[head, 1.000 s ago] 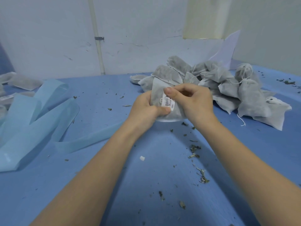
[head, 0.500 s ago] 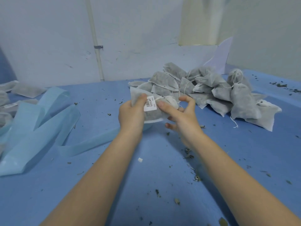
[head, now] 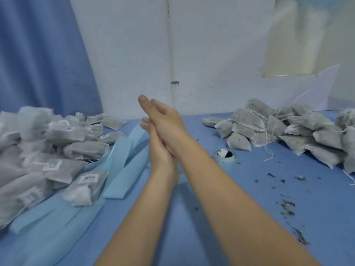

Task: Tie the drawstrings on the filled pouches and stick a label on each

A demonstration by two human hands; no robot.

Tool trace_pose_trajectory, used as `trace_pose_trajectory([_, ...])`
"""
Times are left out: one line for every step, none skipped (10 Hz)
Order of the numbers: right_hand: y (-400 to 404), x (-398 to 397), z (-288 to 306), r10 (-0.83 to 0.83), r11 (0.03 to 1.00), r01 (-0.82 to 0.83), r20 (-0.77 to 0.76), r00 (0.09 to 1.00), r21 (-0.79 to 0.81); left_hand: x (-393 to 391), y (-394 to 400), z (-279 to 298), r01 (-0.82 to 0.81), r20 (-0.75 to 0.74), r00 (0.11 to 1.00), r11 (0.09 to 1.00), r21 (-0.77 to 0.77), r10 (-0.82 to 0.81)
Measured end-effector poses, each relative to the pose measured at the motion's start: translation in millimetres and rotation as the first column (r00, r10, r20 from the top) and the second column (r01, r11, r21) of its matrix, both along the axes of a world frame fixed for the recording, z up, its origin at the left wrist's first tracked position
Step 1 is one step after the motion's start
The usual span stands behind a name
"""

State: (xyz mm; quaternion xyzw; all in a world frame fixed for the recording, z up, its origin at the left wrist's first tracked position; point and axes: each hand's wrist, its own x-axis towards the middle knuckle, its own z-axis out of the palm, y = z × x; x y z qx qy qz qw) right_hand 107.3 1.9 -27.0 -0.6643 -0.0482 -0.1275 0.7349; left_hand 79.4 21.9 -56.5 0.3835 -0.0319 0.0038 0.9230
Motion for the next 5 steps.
trace_pose_trajectory([7,3,-4,-0.022,1.0,0.022,-0.006,1.0,-0.017,8,11,-6,-0.193,-0.006,0.979,0.937,0.292,0.203])
trace_pose_trajectory([-1,-5,-12,-0.061,0.998,0.061,-0.018,0.998,0.035,4,14,-8,-0.105,-0.01,0.991,0.817,0.567,0.134])
trace_pose_trajectory([-26,-33,-17,-0.138,0.974,0.135,-0.003,0.99,-0.18,-5,14,-6,0.074,-0.015,0.996,0.725,0.684,-0.087])
trace_pose_trajectory([-65,-89,-10,-0.042,0.857,0.079,0.084,0.996,-0.509,-22,32,4,0.114,0.034,0.976,0.634,0.765,-0.216])
trace_pose_trajectory([-113,-172,6,0.071,0.653,0.073,0.156,0.985,-0.753,-56,73,31,-0.128,0.255,0.963,0.691,0.711,-0.083])
